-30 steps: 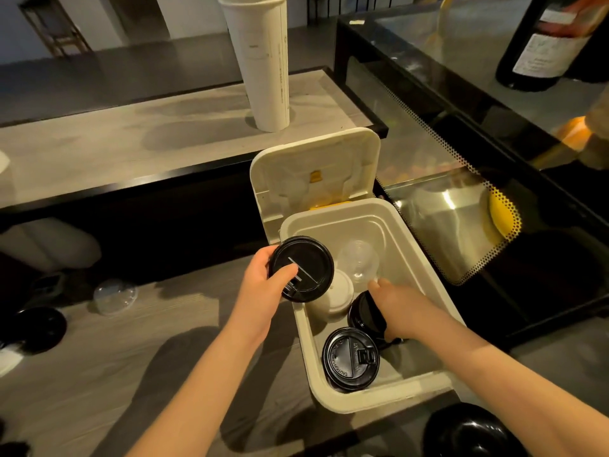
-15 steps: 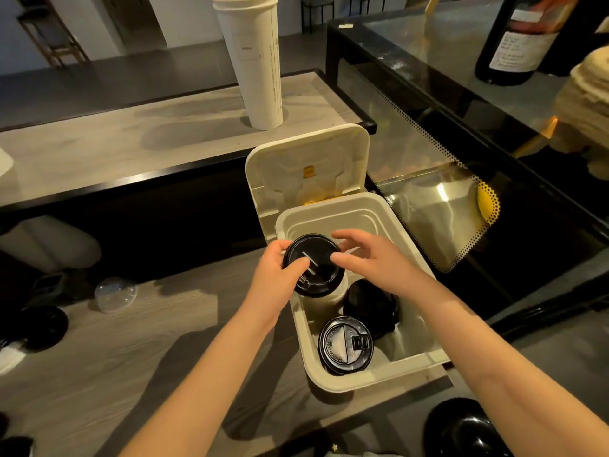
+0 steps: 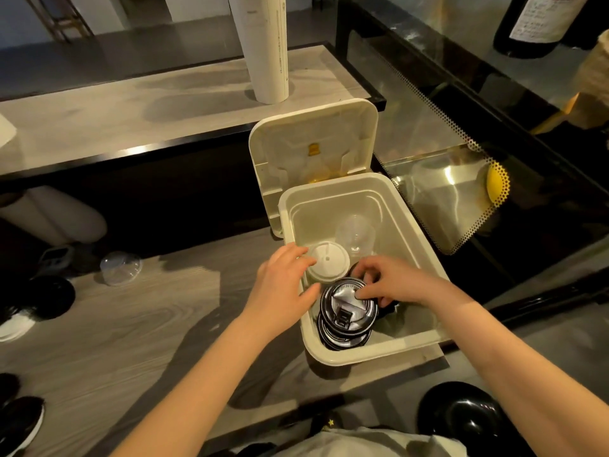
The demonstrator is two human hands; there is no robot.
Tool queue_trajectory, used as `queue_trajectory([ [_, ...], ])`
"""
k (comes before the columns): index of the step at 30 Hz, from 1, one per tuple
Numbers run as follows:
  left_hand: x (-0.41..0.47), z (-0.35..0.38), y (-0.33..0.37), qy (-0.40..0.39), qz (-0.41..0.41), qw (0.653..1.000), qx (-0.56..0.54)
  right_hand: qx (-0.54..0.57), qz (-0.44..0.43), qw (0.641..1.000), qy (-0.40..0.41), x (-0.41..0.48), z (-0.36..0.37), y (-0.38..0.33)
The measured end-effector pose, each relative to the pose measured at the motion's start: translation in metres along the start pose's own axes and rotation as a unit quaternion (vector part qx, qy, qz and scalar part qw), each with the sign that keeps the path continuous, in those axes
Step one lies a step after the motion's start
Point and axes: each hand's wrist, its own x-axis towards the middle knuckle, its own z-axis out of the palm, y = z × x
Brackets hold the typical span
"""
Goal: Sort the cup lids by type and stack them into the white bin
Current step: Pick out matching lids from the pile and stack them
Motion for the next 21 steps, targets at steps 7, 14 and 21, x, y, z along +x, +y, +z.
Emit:
queue_trajectory([
  [7, -0.009, 0.004, -0.009, -0.012, 0.006, 1.000, -0.017, -0.249, -0.024, 0.966, 0.057, -0.001, 0.008, -0.004],
  [14, -0.016, -0.008, -0.020, 0.019, -0.023, 0.999, -0.033, -0.180, -0.099, 0.968, 0.143, -0.005, 0.002, -0.033],
  [21, -0.050, -0.046, -0.068, -0.019, -0.141, 0.987, 0.075, -0.287, -0.234, 0.918, 0.147, 0.017, 0.039, -0.106],
])
